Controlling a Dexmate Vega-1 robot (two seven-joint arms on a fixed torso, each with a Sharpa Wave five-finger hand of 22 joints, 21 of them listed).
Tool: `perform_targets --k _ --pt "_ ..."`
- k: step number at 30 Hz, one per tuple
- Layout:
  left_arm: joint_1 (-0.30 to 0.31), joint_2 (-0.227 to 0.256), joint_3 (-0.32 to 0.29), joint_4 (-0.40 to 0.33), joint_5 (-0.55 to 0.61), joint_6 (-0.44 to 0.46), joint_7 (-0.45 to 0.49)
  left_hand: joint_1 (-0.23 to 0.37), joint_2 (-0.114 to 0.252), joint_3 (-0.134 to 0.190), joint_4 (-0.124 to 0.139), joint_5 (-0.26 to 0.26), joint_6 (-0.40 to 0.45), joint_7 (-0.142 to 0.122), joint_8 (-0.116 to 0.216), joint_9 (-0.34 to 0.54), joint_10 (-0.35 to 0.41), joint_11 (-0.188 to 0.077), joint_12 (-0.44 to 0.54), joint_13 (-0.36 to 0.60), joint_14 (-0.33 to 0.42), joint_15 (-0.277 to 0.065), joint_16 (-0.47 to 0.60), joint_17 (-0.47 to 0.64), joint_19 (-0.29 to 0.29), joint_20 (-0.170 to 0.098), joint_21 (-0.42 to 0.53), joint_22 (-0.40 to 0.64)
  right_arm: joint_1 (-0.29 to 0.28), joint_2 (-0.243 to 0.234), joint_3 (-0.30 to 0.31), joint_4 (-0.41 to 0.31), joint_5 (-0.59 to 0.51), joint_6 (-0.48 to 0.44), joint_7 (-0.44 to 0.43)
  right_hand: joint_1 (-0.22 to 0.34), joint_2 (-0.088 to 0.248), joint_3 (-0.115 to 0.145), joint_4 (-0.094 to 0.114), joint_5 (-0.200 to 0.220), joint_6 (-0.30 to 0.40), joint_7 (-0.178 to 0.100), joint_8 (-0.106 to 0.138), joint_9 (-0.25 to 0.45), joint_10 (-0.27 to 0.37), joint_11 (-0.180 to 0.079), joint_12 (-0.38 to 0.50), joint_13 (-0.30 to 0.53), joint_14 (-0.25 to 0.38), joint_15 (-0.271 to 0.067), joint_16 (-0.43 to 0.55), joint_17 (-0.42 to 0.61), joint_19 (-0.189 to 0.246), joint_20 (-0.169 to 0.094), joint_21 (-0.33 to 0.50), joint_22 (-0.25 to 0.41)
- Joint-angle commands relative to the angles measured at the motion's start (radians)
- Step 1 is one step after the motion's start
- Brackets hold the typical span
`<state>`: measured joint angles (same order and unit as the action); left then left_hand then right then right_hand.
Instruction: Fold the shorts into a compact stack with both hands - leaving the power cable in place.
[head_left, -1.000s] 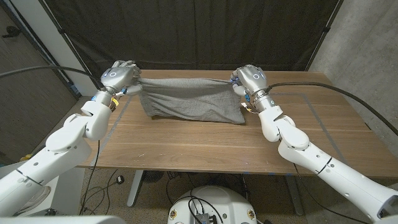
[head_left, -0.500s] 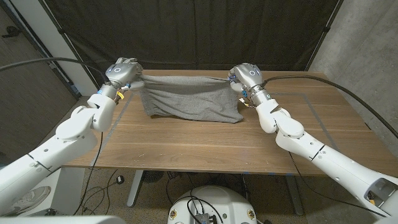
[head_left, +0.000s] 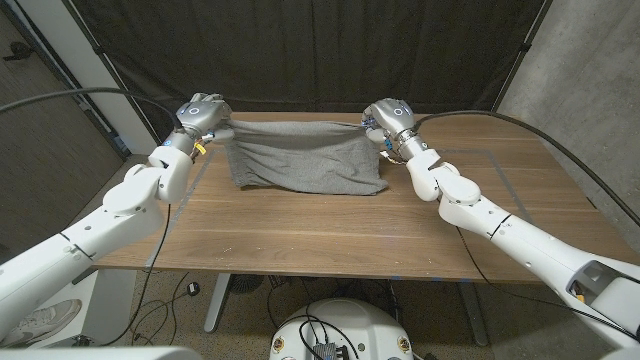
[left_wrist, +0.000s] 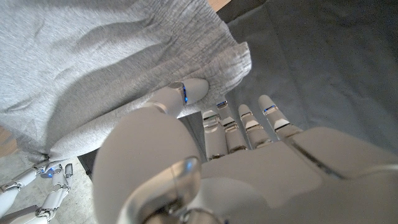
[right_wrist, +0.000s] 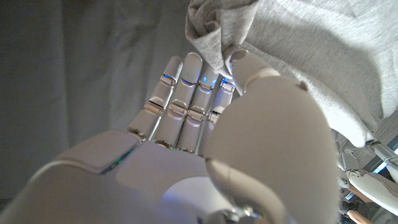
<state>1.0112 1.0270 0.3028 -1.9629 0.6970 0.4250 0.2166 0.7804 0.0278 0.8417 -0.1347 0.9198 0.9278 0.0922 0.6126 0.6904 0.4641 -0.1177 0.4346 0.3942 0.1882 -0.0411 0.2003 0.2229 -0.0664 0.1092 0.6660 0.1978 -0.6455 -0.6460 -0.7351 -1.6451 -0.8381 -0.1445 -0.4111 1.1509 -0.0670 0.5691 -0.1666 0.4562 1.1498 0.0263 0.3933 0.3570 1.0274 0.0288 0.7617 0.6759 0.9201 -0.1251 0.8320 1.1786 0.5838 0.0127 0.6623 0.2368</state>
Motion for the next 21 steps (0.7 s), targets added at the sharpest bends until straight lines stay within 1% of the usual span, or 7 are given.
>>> perform_targets --k 1,4,7,11,12,17,21 --pt "-0.07 0.002 0.081 0.045 -0.014 0.033 -0.004 -0.008 -0.001 0.006 0.0 -0.001 0.053 0.056 0.271 0.003 -0.001 -0.002 0.001 0.001 -0.007 -0.048 0.003 0.003 0.0 0.004 0.006 0.001 0.122 0.049 -0.064 0.163 0.029 0.061 -0.006 0.003 0.011 0.009 0.002 -0.005 -0.001 0.005 -0.002 0.0 0.006 -0.004 -0.004 0.002 0.002 -0.071 0.002 0.004 -0.004 0.0 0.007 0.0" --pt "-0.085 -0.004 0.101 0.05 -0.006 0.056 -0.013 -0.009 -0.001 0.006 -0.001 -0.002 0.052 0.054 0.269 -0.002 -0.001 -0.002 0.002 0.001 -0.007 -0.048 0.003 0.003 -0.001 0.004 0.006 0.001 0.144 0.063 -0.077 0.203 0.039 0.073 -0.016 0.005 0.013 0.008 0.002 -0.008 -0.001 0.005 -0.003 -0.001 0.005 -0.003 -0.006 0.002 -0.002 -0.074 0.003 0.005 -0.004 -0.001 0.01 0.0" --pt "-0.099 -0.006 0.119 0.058 -0.004 0.06 -0.016 -0.009 -0.001 0.007 -0.002 -0.003 0.048 0.059 0.268 -0.002 -0.004 -0.001 0.001 0.001 -0.006 -0.047 0.003 0.003 -0.001 0.004 0.007 0.001 0.164 0.073 -0.093 0.236 0.041 0.085 -0.026 0.005 0.014 0.006 0.001 -0.012 -0.001 0.004 -0.004 -0.002 0.006 -0.004 -0.007 0.002 0.002 -0.075 0.001 -0.004 -0.004 0.0 0.013 -0.001" --pt "-0.116 -0.009 0.142 0.065 -0.002 0.073 -0.031 -0.01 0.001 0.008 -0.001 -0.007 0.046 0.051 0.263 -0.011 -0.006 -0.001 0.001 0.001 -0.008 -0.048 0.002 0.003 -0.001 0.004 0.008 0.001 0.19 0.086 -0.112 0.276 0.05 0.097 -0.022 0.008 0.021 -0.001 0.002 -0.021 -0.001 0.006 -0.006 -0.005 0.005 -0.004 -0.011 0.001 -0.002 -0.077 0.006 -0.003 -0.006 -0.001 0.02 -0.003" --pt "-0.118 -0.006 0.146 0.067 -0.004 0.066 -0.032 -0.011 0.002 0.008 -0.001 -0.009 0.044 0.058 0.26 -0.016 -0.008 0.0 0.001 0.0 -0.009 -0.047 0.002 0.003 -0.001 0.004 0.008 0.001 0.194 0.089 -0.116 0.286 0.055 0.103 -0.025 0.01 0.022 -0.002 0.0 -0.023 -0.002 0.006 -0.006 -0.004 0.003 -0.006 -0.01 0.003 -0.002 -0.076 0.009 -0.001 -0.006 -0.001 0.021 -0.003" --pt "-0.134 -0.011 0.17 0.078 0.005 0.084 -0.04 -0.013 0.003 0.008 -0.001 -0.015 0.041 0.049 0.258 -0.022 -0.014 -0.001 0.0 0.0 -0.01 -0.047 0.002 0.003 -0.001 0.005 0.01 0.0 0.219 0.103 -0.138 0.329 0.065 0.116 -0.025 0.019 0.031 -0.016 -0.001 -0.039 -0.001 0.003 -0.011 -0.011 0.002 -0.009 -0.018 -0.004 -0.004 -0.08 0.011 -0.017 -0.009 -0.002 0.029 -0.005" --pt "-0.142 -0.016 0.183 0.087 0.004 0.095 -0.045 -0.013 0.004 0.008 -0.003 -0.019 0.039 0.049 0.256 -0.026 -0.014 0.0 0.001 -0.001 -0.01 -0.047 0.002 0.003 0.0 0.003 0.011 0.0 0.239 0.118 -0.154 0.364 0.074 0.125 -0.027 0.024 0.037 -0.024 -0.001 -0.049 -0.001 0.002 -0.014 -0.015 0.002 -0.008 -0.021 -0.006 -0.006 -0.081 0.013 -0.022 -0.01 -0.002 0.035 -0.007"
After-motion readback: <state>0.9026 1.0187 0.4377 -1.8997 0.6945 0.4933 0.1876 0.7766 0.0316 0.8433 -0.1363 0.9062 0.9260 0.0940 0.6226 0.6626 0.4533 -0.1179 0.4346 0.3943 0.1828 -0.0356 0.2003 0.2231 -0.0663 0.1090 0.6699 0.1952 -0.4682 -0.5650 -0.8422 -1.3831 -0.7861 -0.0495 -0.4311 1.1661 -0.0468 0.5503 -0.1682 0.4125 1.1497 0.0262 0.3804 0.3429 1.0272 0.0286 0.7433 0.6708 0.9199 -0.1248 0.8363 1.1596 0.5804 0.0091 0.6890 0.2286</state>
